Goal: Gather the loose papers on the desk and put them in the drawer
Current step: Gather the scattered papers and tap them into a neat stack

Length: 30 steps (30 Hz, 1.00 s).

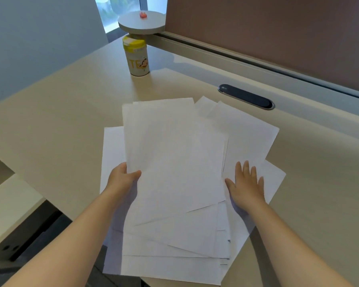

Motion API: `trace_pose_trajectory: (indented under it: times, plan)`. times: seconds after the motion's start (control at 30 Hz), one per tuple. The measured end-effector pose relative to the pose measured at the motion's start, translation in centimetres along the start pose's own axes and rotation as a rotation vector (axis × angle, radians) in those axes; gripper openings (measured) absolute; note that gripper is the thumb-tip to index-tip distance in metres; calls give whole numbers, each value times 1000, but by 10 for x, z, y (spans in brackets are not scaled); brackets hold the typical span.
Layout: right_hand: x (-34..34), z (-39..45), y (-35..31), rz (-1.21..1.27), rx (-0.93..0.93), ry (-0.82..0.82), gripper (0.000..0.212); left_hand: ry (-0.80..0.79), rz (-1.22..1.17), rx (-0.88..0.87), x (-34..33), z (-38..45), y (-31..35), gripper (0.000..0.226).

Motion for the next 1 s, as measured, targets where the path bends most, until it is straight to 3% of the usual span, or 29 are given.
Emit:
trace_pose_trajectory:
  times: [0.13, 0.27, 0.33, 0.43, 0.5, 0.6, 0.73, 0.83, 0.93, 1.0]
  plan:
    - [-1, -1, -7, -90, 168, -32, 61, 69, -181, 24, 5, 2, 5, 33]
    - [-2, -5, -23, -8, 326, -89, 60, 19, -397, 101, 2, 5, 16, 36]
    - [3, -6, -31, 222, 327, -112, 56, 23, -286, 92, 2, 8, 20, 36]
    - [22, 1, -20, 729, 36, 49, 43, 73, -41, 61, 4, 18, 17, 27]
    - [26, 8, -11, 589, -63, 155, 48, 125, 269, 1, 7, 22, 14, 13]
    - [5, 13, -10, 145, -60, -2, 71, 123, 636, -107, 8, 27, 10, 23]
    - [-7, 18, -36, 225, 12, -68, 70, 10, 687, -196, -6, 30, 11, 39]
    - [-5, 28, -53, 534, 24, -88, 68, -13, 620, -231, -15, 26, 23, 31]
    - [4, 32, -53, 1175, -195, -130, 53, 5, 580, -230, -17, 25, 32, 32]
    - [15, 34, -42, 1317, -328, -54, 50, 74, 644, -219, -9, 28, 30, 45]
Point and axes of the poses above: each hand's wrist, its own z-axis towards the middle knuckle, its own x-axis out of the back of the hand, y = z × x, the point moved 7 cm from there along z, towards the middle knuckle, and after that the axes turned 11 degrees about y, right-handed, at the moved point
